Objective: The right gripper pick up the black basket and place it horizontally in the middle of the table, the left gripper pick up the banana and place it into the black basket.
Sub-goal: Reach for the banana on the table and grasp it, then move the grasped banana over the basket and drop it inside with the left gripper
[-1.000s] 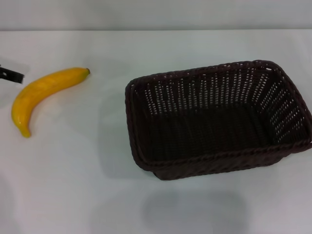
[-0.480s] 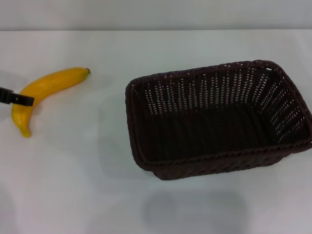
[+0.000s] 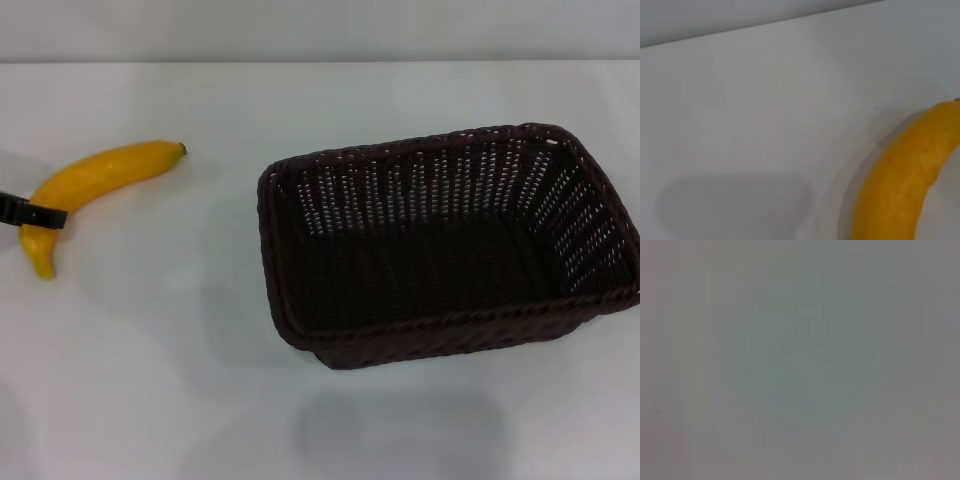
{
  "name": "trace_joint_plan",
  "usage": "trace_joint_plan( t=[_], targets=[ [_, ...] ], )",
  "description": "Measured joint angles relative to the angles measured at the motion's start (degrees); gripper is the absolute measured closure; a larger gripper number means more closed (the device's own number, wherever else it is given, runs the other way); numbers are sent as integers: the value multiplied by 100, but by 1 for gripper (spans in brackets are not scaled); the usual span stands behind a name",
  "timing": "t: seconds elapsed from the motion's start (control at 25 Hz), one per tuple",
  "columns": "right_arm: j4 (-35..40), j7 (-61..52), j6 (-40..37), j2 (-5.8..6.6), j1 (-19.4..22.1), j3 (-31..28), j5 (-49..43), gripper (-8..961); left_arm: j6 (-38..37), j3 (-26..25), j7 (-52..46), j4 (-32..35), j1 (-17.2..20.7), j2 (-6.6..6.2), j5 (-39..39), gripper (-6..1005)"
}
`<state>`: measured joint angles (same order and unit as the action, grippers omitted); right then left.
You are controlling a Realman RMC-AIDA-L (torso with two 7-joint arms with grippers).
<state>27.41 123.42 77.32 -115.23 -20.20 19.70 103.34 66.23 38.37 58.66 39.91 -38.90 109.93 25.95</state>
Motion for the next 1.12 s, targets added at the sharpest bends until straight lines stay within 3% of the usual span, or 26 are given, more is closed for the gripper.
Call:
trace_joint_plan(
  t=[0.08,0.32,0.52,0.64,1.12],
  targets=[
    [0,-1,3,0,-22,14,6,84,-23,1,-23,-2,-7,0,-3,132],
    [13,-128,12,0,-59,22,8,84,-365,4,-308,-2,-25,58,-201,301],
    [21,-148,37,0,-52,27,8,84,-522,-24,-325,46,11,78,-63,513],
    [7,-150,65,0,-38,26,8,84,-471,-8,-295,204,33,82,86,522],
    [35,-107,121,1,-37,17,11,84,1498,197,-88,2742,21,585,1357,532]
  ],
)
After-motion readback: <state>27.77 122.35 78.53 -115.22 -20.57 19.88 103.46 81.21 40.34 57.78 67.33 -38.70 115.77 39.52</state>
